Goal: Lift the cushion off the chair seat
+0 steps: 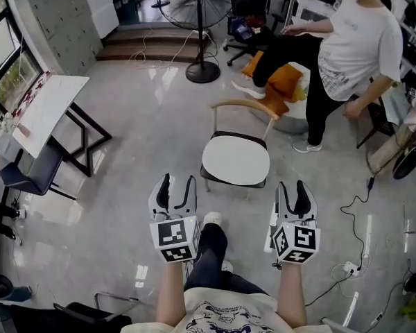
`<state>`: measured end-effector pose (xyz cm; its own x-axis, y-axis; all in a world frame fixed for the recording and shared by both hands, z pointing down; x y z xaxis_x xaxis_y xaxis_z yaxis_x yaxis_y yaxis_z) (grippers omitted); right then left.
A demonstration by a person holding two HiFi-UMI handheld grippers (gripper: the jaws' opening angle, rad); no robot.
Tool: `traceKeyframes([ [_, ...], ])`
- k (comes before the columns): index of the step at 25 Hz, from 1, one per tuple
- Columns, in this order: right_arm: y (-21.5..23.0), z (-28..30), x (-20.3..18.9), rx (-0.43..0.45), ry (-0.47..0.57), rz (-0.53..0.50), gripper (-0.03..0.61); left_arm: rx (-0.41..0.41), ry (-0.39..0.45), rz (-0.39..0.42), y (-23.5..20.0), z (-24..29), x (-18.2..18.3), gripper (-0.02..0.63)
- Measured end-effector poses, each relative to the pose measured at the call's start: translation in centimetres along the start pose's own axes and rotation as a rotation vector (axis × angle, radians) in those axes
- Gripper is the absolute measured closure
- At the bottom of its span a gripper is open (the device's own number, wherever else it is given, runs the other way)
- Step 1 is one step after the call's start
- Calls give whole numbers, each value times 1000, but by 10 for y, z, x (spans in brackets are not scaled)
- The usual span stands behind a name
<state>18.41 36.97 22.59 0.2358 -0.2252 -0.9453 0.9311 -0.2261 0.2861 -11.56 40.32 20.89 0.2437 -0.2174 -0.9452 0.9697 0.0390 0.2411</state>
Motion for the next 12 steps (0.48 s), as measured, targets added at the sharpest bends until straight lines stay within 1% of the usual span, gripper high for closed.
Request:
traceKeyframes([
  [7,15,91,5,-35,-2,8,368,-40,-12,0,-12,103,4,379],
  [12,23,157,12,-75,-11,15,368,-77,-31,3,-25,176,9,380],
])
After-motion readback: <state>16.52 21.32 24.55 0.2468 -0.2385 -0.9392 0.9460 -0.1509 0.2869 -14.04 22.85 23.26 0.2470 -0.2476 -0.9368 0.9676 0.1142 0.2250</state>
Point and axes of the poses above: the fingertips, and each gripper's own axes: z forward along the fingers, y to its right, x out of its top, the point moved 9 cm from there along -z, backward along the fingers, and after that the axes turned 15 degrees about z, right-handed, at the moved point
